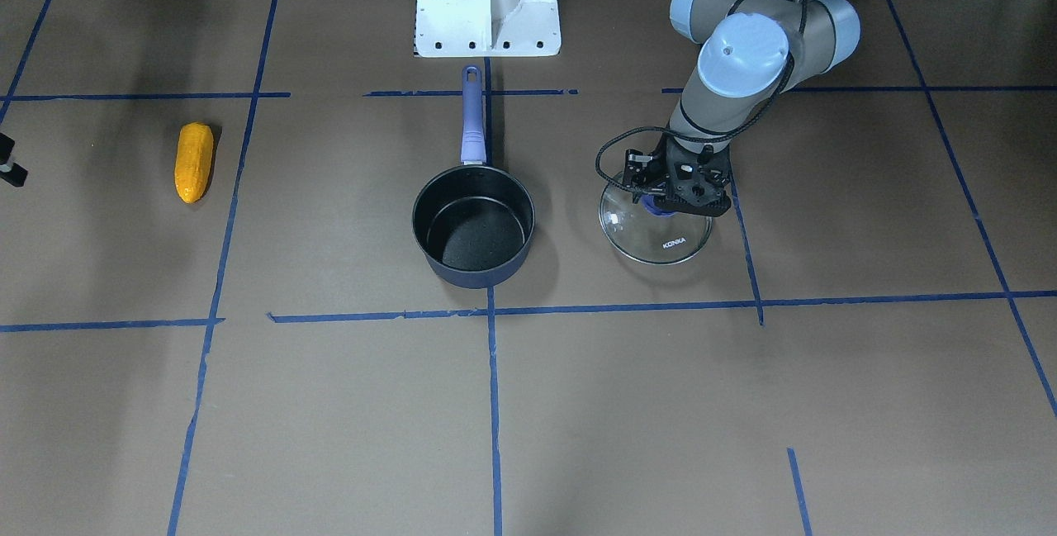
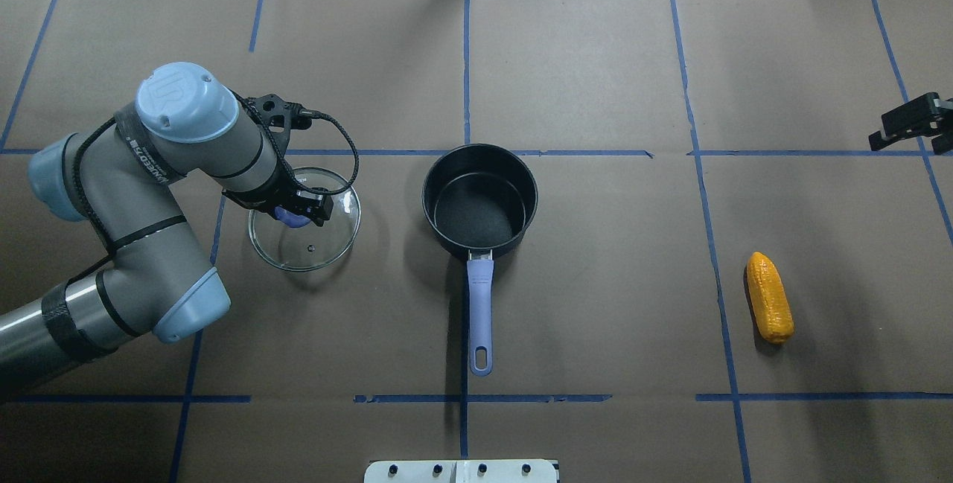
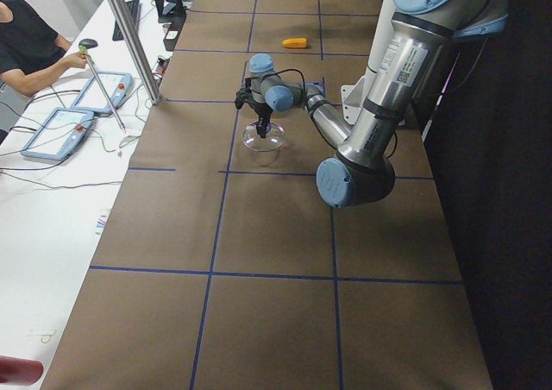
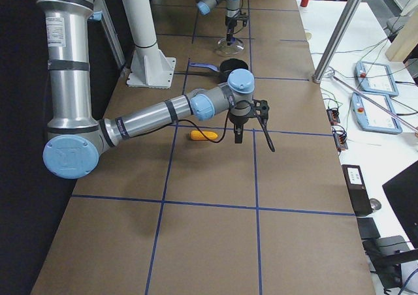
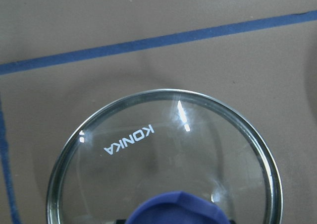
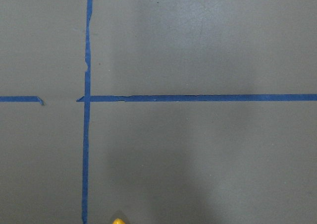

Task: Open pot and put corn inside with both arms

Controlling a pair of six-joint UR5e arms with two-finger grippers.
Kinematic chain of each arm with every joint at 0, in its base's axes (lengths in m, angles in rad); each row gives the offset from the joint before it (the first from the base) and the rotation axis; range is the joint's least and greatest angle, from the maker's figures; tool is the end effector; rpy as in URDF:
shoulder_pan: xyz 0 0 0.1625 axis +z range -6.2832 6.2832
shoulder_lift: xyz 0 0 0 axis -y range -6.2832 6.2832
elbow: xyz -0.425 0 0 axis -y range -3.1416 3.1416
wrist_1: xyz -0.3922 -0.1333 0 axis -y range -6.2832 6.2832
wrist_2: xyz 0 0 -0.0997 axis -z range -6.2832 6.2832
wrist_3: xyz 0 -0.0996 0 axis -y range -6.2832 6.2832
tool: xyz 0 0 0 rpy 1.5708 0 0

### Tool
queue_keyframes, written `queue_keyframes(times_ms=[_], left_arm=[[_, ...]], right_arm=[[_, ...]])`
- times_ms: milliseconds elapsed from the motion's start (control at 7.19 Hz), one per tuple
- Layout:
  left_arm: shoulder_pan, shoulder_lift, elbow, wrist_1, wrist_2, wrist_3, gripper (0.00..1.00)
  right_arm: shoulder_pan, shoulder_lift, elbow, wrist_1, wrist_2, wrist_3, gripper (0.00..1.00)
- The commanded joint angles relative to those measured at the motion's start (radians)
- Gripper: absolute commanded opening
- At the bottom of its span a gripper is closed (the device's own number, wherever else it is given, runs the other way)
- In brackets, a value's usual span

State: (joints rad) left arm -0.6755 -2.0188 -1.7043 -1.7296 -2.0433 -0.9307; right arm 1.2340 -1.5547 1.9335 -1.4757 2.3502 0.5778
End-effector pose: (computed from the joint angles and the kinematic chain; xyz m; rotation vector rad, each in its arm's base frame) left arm 0.4485 -0.4721 0.3284 0.0874 0.8498 0.1416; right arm -0.1029 -0.4855 0.4599 0.0657 -0.8831 0.0404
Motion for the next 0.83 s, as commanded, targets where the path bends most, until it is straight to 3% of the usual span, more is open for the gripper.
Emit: queue_keyframes(times_ms=[0, 695], left_arm=[[0.004, 0.0, 0.02, -0.03, 0.0, -0.014, 0.13], [0.007, 0.002, 0.029, -0.03, -0.002, -0.007, 0.17]], right_arm=[[-0.053, 0.018, 0.016, 0.0, -0.022, 0.066, 1.0], [-0.149, 0.053, 0.025, 0.0, -0.069, 0.163, 1.0]])
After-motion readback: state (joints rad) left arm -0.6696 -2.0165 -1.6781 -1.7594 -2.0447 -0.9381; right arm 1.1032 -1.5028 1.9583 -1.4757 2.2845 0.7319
